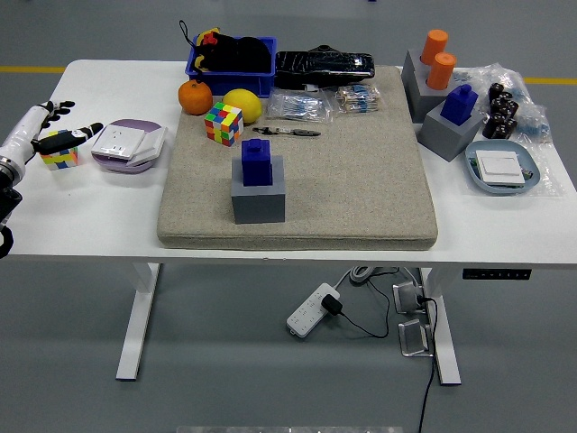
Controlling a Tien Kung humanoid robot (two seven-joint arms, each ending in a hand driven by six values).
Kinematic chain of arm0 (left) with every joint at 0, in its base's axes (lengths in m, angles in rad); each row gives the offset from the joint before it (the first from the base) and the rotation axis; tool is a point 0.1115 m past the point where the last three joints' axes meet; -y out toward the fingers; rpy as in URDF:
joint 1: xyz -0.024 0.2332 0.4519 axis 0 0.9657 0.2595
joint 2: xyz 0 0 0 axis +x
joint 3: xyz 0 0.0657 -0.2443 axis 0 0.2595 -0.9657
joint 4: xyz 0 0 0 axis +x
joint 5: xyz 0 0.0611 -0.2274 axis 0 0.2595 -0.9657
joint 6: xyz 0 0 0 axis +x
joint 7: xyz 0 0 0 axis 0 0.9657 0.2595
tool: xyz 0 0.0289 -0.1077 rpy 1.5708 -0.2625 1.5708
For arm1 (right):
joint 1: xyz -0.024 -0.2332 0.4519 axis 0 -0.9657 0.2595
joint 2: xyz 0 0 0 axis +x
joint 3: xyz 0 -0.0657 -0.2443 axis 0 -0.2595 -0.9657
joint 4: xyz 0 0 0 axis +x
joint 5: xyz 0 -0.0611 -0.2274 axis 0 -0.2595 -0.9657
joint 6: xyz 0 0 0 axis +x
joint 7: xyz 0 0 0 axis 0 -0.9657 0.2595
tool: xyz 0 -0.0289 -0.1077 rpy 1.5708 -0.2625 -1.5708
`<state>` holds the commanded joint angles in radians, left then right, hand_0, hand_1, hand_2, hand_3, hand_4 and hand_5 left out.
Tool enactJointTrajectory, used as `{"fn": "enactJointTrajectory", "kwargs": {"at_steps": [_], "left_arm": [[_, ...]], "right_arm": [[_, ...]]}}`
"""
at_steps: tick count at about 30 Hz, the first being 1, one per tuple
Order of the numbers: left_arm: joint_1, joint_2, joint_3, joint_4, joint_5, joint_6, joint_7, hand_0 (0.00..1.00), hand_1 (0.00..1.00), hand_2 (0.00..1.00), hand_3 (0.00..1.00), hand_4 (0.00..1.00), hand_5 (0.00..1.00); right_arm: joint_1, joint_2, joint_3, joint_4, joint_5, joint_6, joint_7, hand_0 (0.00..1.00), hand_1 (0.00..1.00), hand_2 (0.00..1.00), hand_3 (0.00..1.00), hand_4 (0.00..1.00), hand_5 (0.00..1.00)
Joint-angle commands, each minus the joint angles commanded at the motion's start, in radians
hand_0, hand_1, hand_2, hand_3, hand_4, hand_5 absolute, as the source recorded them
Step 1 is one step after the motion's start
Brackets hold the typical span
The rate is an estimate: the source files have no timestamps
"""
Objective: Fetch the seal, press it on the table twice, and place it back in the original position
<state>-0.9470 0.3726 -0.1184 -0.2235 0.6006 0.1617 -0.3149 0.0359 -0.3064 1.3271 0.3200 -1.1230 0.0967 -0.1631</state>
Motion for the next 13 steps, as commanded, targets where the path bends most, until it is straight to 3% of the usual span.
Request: {"fn": "enactJointTrajectory", "kwargs": {"at_steps": [13], "left_arm": [[-0.002, -0.005, 0.005, 0.001, -0.011, 0.011, -0.013, 0.913, 0.929, 0.905, 0.892, 0.88, 0.634]], "right_arm": [[0.004, 0.007, 0.018, -0.003, -0.004, 0.003, -0.002, 0.818, 0.718, 0.686, 0.691, 0.731, 0.508]]}}
